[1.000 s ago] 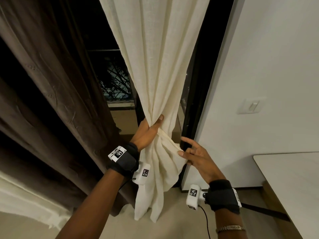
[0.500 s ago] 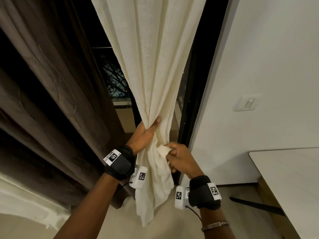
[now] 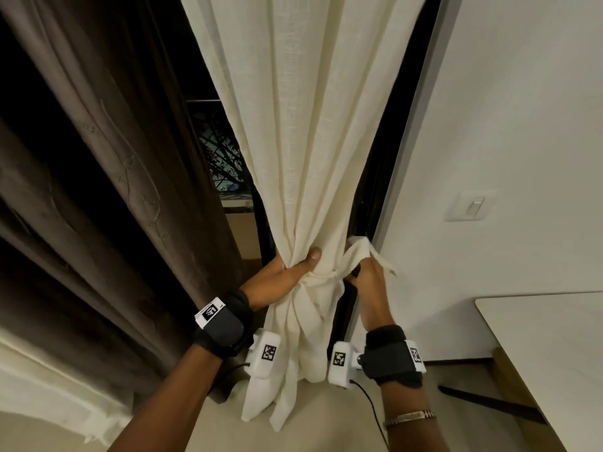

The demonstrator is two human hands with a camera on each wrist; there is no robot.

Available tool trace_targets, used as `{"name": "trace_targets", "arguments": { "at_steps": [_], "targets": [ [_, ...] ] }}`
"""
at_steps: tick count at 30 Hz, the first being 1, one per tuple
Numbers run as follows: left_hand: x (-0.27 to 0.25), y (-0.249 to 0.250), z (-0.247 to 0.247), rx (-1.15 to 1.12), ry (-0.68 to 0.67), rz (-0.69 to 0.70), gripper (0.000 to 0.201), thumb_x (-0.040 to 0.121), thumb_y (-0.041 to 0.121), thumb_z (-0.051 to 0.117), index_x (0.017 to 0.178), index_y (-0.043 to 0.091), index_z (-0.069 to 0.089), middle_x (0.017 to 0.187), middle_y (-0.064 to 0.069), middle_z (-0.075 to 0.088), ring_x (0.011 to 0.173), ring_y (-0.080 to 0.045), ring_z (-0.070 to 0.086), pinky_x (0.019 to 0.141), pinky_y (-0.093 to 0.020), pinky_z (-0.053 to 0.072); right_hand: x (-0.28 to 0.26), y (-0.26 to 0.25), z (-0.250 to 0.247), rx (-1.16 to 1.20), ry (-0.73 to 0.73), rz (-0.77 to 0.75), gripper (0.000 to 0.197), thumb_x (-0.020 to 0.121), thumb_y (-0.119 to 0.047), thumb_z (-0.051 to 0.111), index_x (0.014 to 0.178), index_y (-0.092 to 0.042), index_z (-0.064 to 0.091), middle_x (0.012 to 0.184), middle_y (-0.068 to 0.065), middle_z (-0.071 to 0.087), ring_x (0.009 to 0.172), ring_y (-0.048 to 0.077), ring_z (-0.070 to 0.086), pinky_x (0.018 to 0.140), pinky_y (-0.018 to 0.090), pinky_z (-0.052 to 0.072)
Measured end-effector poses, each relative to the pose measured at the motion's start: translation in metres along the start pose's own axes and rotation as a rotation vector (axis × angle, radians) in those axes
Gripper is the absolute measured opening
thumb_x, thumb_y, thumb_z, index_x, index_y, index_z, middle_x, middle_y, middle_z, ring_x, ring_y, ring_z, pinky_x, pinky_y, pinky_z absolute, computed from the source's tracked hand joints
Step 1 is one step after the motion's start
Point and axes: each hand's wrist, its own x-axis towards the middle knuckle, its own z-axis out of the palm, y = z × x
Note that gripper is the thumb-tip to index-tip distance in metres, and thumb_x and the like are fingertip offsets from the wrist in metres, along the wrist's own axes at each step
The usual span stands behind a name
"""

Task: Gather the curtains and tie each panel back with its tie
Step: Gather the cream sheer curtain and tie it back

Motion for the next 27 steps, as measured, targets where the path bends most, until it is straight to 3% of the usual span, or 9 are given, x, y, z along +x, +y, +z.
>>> {"name": "trace_targets", "arguments": {
  "at_steps": [2,4,6,9,12,15,19,22,27],
  "targets": [
    [-0.003,0.002,0.002,0.035,-0.056,0.011,0.025,0.108,0.04,0.055,0.128,0.052,0.047,0.12,0.032,0.061,0.103,0.022,0.06,0.091,-0.003,0.046,-0.012,-0.003,0.026,0.2,-0.061,0.252,0.039,0.111,-0.03,0.046,0.138,-0.01,0.064,0.113,0.01,0.078,0.111,0.029,0.074,0.096,0.04,0.06],
    [-0.002,0.003,0.004,0.108,-0.019,0.099,0.027,0.108,0.042,0.057,0.132,0.052,0.05,0.128,0.026,0.064,0.11,0.022,0.062,0.096,-0.006,0.049,-0.023,-0.002,0.041,0.217,-0.127,0.329,0.039,0.112,-0.016,0.044,0.143,0.004,0.056,0.103,0.011,0.071,0.1,0.029,0.07,0.106,0.044,0.05],
    [0.003,-0.002,0.001,0.248,0.142,0.198,0.049,0.103,0.057,0.06,0.148,0.042,0.049,0.14,0.012,0.063,0.133,-0.001,0.06,0.113,-0.03,0.051,-0.028,0.003,0.05,0.217,-0.174,0.348,0.033,0.113,-0.013,0.041,0.133,0.003,0.061,0.1,0.006,0.068,0.093,0.022,0.066,0.109,0.047,0.046],
    [0.011,-0.017,-0.01,0.373,0.253,0.231,0.062,0.093,0.071,0.064,0.148,0.048,0.046,0.146,0.007,0.058,0.14,-0.021,0.054,0.118,-0.052,0.046,-0.032,0.01,0.055,0.383,-0.234,0.445,0.046,0.111,-0.037,0.042,0.131,-0.005,0.068,0.123,0.019,0.072,0.12,0.033,0.066,0.119,0.052,0.043],
    [0.002,-0.018,-0.011,0.234,0.077,0.077,0.041,0.093,0.06,0.073,0.13,0.058,0.054,0.142,0.01,0.066,0.132,-0.011,0.063,0.117,-0.047,0.051,-0.029,0.007,0.049,0.412,-0.315,0.429,0.045,0.108,-0.035,0.045,0.113,-0.009,0.081,0.113,0.02,0.079,0.1,0.031,0.077,0.096,0.046,0.058],
    [-0.003,-0.027,-0.011,0.176,0.022,-0.008,0.058,0.085,0.066,0.078,0.136,0.044,0.061,0.137,0.012,0.071,0.125,-0.008,0.068,0.114,-0.044,0.054,-0.03,0.005,0.047,0.386,-0.328,0.382,0.042,0.111,-0.029,0.041,0.115,-0.01,0.079,0.107,0.017,0.081,0.092,0.027,0.08,0.082,0.04,0.065],
    [0.002,-0.032,-0.011,0.218,0.097,-0.064,0.068,0.081,0.078,0.072,0.135,0.037,0.064,0.131,0.009,0.074,0.118,-0.012,0.071,0.11,-0.044,0.056,-0.03,0.009,0.054,0.24,-0.292,0.33,0.041,0.112,-0.031,0.046,0.145,-0.01,0.058,0.137,0.022,0.068,0.125,0.035,0.065,0.11,0.051,0.052],
    [0.005,-0.032,-0.012,0.312,0.242,-0.057,0.077,0.075,0.092,0.061,0.129,0.038,0.068,0.125,0.006,0.077,0.111,-0.017,0.074,0.103,-0.045,0.06,-0.024,0.01,0.047,0.215,-0.297,0.304,0.035,0.112,-0.035,0.045,0.129,-0.016,0.068,0.134,0.017,0.071,0.108,0.023,0.072,0.088,0.035,0.058],
    [0.011,-0.025,-0.012,0.365,0.396,-0.038,0.07,0.073,0.089,0.068,0.116,0.033,0.074,0.112,0.007,0.08,0.101,-0.017,0.076,0.092,-0.044,0.063,-0.029,0.006,0.033,0.224,-0.412,0.168,0.035,0.097,-0.028,0.058,0.13,-0.028,0.068,0.124,-0.006,0.077,0.114,0.008,0.073,0.09,0.023,0.059]
  ]
}}
